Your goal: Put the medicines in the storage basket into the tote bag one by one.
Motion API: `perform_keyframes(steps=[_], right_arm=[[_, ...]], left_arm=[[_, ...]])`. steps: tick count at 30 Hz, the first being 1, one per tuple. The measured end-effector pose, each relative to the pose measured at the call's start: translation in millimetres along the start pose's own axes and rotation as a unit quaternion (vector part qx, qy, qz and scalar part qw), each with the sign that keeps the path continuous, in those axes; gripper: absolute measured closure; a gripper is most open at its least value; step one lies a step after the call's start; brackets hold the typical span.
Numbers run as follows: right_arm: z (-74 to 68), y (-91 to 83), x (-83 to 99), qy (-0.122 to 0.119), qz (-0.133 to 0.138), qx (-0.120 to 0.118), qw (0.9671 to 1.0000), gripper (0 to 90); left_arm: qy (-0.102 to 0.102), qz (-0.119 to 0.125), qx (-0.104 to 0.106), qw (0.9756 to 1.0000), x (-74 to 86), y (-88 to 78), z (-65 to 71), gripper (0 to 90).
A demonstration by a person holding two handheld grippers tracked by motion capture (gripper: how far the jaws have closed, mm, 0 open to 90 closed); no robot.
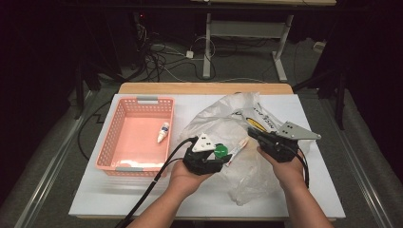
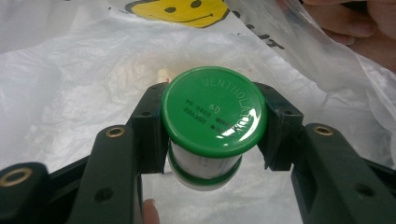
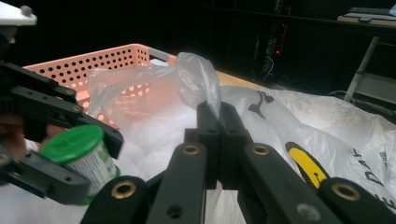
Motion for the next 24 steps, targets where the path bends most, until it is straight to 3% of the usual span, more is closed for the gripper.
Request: perform_keyframes(steps=[24], right_arm=[[2.1,-2.1,-4.3,0.004,0.009,0.001,1.0,90.0]], left_arm=[[0.001,-0.026,-0.008,0.9996,3.6,71.8,-10.3,49.6]])
Point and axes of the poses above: each handheld gripper's, and its own axes: y roughly forward along the jaws, x roughly out of its underside, z roughly to its right, the point moved 9 cm from there along y, roughly forward along the jaws, and after that the axes turned 1 degree about x, right-handed, at the moved point
